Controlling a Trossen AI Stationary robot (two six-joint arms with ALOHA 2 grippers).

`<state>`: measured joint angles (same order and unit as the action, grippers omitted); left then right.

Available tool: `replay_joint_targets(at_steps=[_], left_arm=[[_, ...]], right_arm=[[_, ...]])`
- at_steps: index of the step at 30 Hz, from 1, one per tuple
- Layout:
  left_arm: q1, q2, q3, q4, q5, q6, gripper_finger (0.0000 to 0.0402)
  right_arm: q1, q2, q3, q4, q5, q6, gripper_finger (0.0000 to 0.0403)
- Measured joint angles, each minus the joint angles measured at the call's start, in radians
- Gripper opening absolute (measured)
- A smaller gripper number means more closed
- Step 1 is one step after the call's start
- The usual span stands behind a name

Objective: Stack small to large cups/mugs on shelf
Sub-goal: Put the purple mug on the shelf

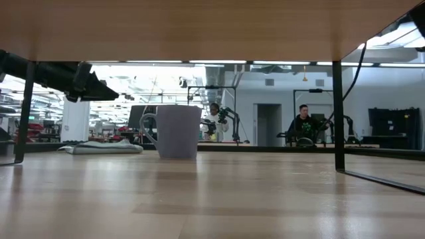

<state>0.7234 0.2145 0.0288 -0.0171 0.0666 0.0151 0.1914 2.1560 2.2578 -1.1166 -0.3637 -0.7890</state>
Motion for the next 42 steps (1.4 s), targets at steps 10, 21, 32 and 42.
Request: replay_joint_targets(at_steps=[10, 21, 32, 42], left_arm=[[0.000, 0.015, 0.000, 0.000, -0.001, 0.003, 0.0156], [0.000, 0.015, 0.000, 0.000, -0.002, 0.019, 0.0156], [0.000, 0.015, 0.000, -0.001, -0.003, 0.019, 0.0156], [0.000, 0.015, 0.000, -0.001, -0.003, 0.019, 0.0156]], right_arm=[[-0.016, 0.002, -0.005, 0.019, -0.007, -0.014, 0.0082], [-0.015, 0.002, -0.005, 0.026, -0.001, -0.024, 0.0082], [-0.015, 0.001, -0.005, 0.033, 0.002, 0.027, 0.0091], [-0.015, 0.001, -0.005, 0.033, 0.011, 0.030, 0.0141]])
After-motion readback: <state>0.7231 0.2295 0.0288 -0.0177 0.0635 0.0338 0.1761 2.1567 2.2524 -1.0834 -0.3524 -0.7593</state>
